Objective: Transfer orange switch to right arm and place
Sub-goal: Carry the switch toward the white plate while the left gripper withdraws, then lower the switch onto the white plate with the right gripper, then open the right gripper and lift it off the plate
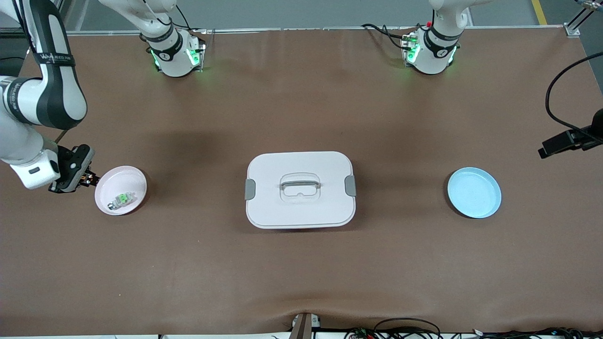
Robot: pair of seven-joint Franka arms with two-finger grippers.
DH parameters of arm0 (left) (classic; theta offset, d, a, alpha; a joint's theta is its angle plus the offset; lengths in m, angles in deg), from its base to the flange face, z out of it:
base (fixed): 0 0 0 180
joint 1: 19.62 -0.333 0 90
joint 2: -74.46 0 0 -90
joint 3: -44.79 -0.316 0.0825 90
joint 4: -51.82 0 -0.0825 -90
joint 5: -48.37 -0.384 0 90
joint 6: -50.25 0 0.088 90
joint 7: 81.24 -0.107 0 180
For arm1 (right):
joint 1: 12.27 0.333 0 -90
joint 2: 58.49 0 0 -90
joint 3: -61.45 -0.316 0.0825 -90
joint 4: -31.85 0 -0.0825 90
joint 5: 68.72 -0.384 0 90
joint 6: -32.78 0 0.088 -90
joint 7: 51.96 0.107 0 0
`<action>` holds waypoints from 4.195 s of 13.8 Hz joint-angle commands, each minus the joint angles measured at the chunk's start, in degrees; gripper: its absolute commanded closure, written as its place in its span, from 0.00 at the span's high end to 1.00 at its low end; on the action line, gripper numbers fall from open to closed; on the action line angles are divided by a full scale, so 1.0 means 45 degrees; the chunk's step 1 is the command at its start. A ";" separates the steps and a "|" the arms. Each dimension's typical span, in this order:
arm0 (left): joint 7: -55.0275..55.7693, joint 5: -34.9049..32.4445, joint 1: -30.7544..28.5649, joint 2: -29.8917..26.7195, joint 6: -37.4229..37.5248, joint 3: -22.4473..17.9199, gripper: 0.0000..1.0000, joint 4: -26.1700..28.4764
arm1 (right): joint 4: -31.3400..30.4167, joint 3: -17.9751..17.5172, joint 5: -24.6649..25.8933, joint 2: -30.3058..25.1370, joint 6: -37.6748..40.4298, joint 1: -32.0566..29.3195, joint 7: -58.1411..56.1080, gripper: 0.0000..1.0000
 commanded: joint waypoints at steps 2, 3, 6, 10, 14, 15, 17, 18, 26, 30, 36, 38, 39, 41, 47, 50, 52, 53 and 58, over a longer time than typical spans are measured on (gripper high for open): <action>-0.0636 0.0499 0.1565 -0.1720 -0.0375 -0.1659 1.00 0.1925 | -0.1484 -0.0242 0.0240 -0.0608 -0.0926 -0.0636 -0.0943 0.04; -0.0637 0.0499 0.1684 -0.1974 -0.0531 -0.1720 1.00 0.2297 | -0.1661 -0.0242 0.0240 -0.0589 -0.1219 -0.0694 -0.1236 0.04; -0.0637 0.0480 0.1725 -0.2192 -0.0572 -0.1720 1.00 0.2535 | -0.2422 -0.0242 0.0240 -0.0530 -0.2487 -0.0890 -0.1395 0.04; -0.0656 0.0479 0.1704 -0.2172 -0.0454 -0.1604 1.00 0.2437 | -0.2698 -0.0242 0.0240 -0.0141 -0.3506 -0.0890 -0.1531 0.04; -0.1064 0.0383 0.1725 -0.2153 -0.0396 -0.1078 1.00 0.2437 | -0.2698 -0.0242 0.0240 0.0912 -0.4658 -0.1007 -0.1961 0.04; -0.1105 0.0362 0.1705 -0.2191 -0.0395 -0.1018 1.00 0.2437 | -0.2698 -0.0242 0.0240 0.1109 -0.4756 -0.1046 -0.1962 0.04; -0.1144 0.0460 0.1666 -0.2366 -0.0240 -0.1017 1.00 0.2456 | -0.2717 -0.0242 0.0240 0.1480 -0.4893 -0.1027 -0.1981 0.04; -0.1144 0.0460 0.1685 -0.2368 -0.0239 -0.0998 1.00 0.2457 | -0.2717 -0.0262 0.0240 0.1675 -0.4894 -0.1007 -0.1981 0.04; -0.0931 0.0226 0.1724 -0.2407 -0.0220 -0.0804 1.00 0.2496 | -0.2659 -0.0262 0.0240 0.2340 -0.5499 -0.1027 -0.1943 0.08; -0.0852 0.0050 0.1743 -0.2368 -0.0239 -0.0724 1.00 0.2515 | -0.2658 -0.0242 0.0240 0.2575 -0.5753 -0.1027 -0.1806 0.10; -0.0852 0.0050 0.1685 -0.2407 -0.0219 -0.0724 1.00 0.2535 | -0.2697 -0.0242 0.0220 0.2731 -0.5734 -0.1046 -0.1805 0.14; -0.0832 0.0050 0.1705 -0.2407 -0.0220 -0.0724 1.00 0.2535 | -0.2717 -0.0242 0.0220 0.2751 -0.5734 -0.1066 -0.1805 0.18; -0.0832 0.0050 0.1685 -0.2407 -0.0220 -0.0724 1.00 0.2535 | -0.2717 -0.0242 0.0220 0.2751 -0.5714 -0.1105 -0.1805 0.18; -0.0832 0.0050 0.1685 -0.2407 -0.0220 -0.0724 1.00 0.2554 | -0.2717 -0.0262 0.0220 0.2751 -0.5695 -0.1202 -0.1805 0.23; -0.0832 0.0050 0.1685 -0.2387 -0.0220 -0.0724 1.00 0.2535 | -0.2717 -0.0262 0.0201 0.2712 -0.5578 -0.1203 -0.1592 0.82; -0.0832 0.0050 0.1666 -0.2407 -0.0220 -0.0724 1.00 0.2515 | -0.2659 -0.0262 0.0201 0.2420 -0.5306 -0.1183 -0.1473 1.00; -0.0832 0.0050 0.1666 -0.2387 -0.0220 -0.0743 1.00 0.2535 | -0.2406 -0.0281 0.0162 0.1972 -0.4469 -0.1067 -0.1415 1.00; -0.0832 0.0050 0.1666 -0.2406 -0.0200 -0.0744 1.00 0.2554 | -0.2192 -0.0320 0.0162 0.1757 -0.3884 -0.1047 -0.1202 1.00; -0.0852 0.0050 0.1626 -0.2387 -0.0219 -0.0744 1.00 0.2515 | -0.0514 -0.0340 0.0162 0.0936 -0.1363 -0.0890 -0.0187 1.00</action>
